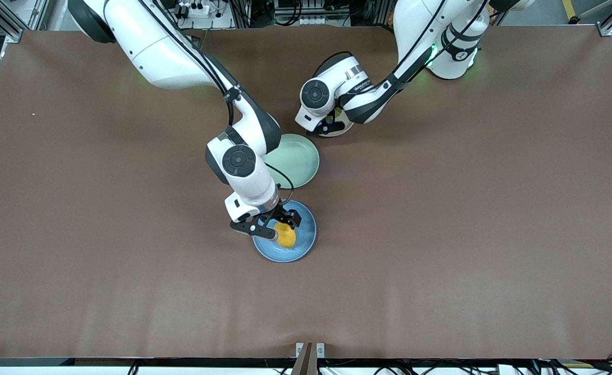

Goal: Pick lemon and lettuce from blue and beige plates
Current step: 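Close the right gripper on the lemon while the left gripper grasps the lettuce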

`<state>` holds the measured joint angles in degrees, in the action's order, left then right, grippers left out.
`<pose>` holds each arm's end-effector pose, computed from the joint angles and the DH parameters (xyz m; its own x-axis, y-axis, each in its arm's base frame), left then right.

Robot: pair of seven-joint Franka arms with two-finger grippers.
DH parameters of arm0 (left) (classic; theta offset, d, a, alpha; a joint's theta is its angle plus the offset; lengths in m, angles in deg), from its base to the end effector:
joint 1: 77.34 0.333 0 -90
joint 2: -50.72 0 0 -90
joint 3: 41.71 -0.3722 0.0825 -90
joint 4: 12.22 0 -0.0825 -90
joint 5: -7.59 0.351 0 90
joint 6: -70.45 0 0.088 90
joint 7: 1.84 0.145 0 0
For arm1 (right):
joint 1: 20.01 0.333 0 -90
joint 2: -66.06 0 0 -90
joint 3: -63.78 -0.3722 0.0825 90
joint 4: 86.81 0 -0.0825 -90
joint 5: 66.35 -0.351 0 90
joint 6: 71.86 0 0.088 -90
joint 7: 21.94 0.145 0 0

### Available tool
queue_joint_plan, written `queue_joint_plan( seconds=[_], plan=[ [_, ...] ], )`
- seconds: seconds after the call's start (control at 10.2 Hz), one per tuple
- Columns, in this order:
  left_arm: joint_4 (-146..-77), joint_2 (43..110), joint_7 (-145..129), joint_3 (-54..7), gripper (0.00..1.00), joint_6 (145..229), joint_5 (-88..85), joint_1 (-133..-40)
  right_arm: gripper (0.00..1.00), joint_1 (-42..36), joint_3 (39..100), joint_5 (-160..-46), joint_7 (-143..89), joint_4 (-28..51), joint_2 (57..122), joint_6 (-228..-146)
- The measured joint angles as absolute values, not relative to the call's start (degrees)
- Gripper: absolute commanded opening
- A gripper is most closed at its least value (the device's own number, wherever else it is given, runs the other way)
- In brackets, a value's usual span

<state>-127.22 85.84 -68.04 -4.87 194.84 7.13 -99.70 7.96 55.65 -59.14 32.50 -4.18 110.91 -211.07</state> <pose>0.2960 -0.4762 0.2208 0.8754 0.1771 -0.4497 0.1193 -0.9808 -0.1540 0.6352 0.4278 0.2705 0.9492 -0.2894 0.1237 -0.2667 -0.9483 -0.1721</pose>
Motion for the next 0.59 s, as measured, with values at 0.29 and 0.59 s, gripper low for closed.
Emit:
queue_joint_plan(
  seconds=[0.29, 0.59],
  plan=[
    [-127.1, 87.4, -68.0, -5.1, 1.00, 195.1, 7.6, -99.7, 1.00, 8.2, 56.0, -56.1, 32.5, -6.7, 114.2, -213.1],
    [-126.9, 88.8, -68.0, -5.3, 0.20, 195.2, 8.3, -99.7, 1.00, 8.2, 56.7, -53.6, 32.5, -9.2, 116.5, -214.8]
  ],
)
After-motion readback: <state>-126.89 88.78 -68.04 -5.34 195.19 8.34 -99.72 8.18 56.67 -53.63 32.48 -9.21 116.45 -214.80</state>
